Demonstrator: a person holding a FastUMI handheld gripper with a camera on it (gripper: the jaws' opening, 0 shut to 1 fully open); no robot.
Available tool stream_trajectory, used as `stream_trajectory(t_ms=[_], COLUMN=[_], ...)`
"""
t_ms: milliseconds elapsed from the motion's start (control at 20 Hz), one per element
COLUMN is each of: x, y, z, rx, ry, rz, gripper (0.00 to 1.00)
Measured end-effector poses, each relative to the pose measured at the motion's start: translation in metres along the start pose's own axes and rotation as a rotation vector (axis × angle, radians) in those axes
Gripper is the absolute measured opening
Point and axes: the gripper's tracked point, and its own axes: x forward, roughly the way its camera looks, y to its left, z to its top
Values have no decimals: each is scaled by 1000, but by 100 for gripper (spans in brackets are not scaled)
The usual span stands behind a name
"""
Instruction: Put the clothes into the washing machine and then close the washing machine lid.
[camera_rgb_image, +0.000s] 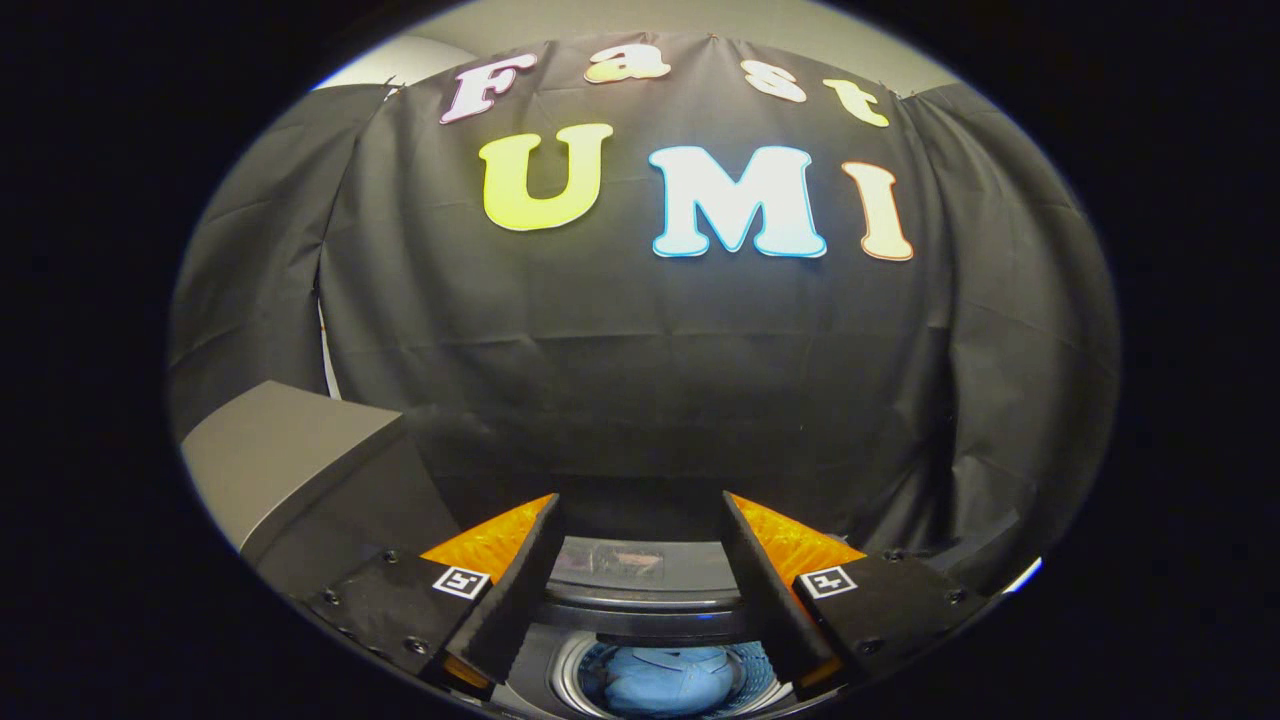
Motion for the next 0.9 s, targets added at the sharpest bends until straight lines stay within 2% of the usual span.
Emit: stream_trajectory(t_ms=[150,300,500,700,900], x=[-22,-55,-109,-173,-250], y=[4,-1,10,18,45], z=[-32,-104,-163,-165,-154], rx=[-3,-42,-18,20,63], ry=[17,123,152,68,-60], rz=[-2,-23,-9,-20,41], gripper=[97,97,97,98,97])
